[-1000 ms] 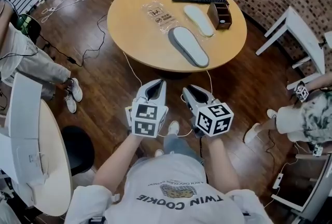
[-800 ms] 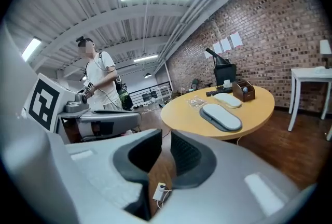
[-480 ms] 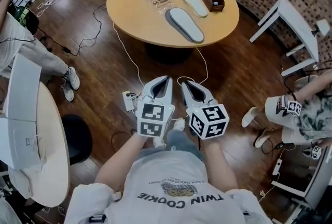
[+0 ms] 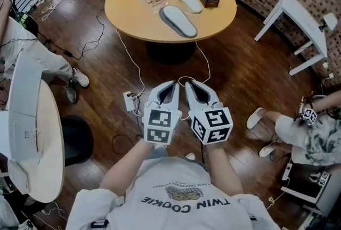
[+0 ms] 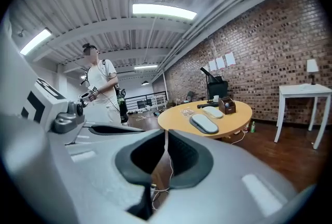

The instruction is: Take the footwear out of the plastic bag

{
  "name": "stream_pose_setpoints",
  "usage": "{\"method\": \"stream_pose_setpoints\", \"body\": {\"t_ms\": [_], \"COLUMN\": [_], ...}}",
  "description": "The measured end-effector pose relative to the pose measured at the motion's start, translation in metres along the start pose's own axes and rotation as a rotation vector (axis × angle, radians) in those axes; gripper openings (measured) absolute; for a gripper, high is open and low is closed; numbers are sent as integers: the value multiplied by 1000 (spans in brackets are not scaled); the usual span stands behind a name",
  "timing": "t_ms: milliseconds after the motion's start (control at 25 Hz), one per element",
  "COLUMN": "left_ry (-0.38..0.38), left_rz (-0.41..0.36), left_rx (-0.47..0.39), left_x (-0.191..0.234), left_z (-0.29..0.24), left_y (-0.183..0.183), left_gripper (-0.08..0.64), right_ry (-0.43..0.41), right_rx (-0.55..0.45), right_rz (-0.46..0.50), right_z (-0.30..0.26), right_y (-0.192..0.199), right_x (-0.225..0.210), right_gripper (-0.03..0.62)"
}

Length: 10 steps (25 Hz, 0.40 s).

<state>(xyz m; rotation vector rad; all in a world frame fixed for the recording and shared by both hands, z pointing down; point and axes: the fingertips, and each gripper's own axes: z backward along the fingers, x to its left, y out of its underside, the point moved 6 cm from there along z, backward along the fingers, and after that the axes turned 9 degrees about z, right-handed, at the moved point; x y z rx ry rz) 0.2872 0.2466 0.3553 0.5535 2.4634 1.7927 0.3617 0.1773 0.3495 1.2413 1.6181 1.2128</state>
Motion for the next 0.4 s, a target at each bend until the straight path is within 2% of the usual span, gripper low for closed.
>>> {"method": "stream_pose_setpoints", "body": {"t_ms": [400], "left_ry": [-12], "left_rz": [-9], "left_rx": [-14], "left_x": [-93], "left_z": [-12], "left_y": [32], "left_gripper": [0], "right_ry": [0], "right_rx": [-13], "right_rz": [48], "right_z": [69], "right_y": [42], "right_x": [-54], "right_gripper": [18]}}
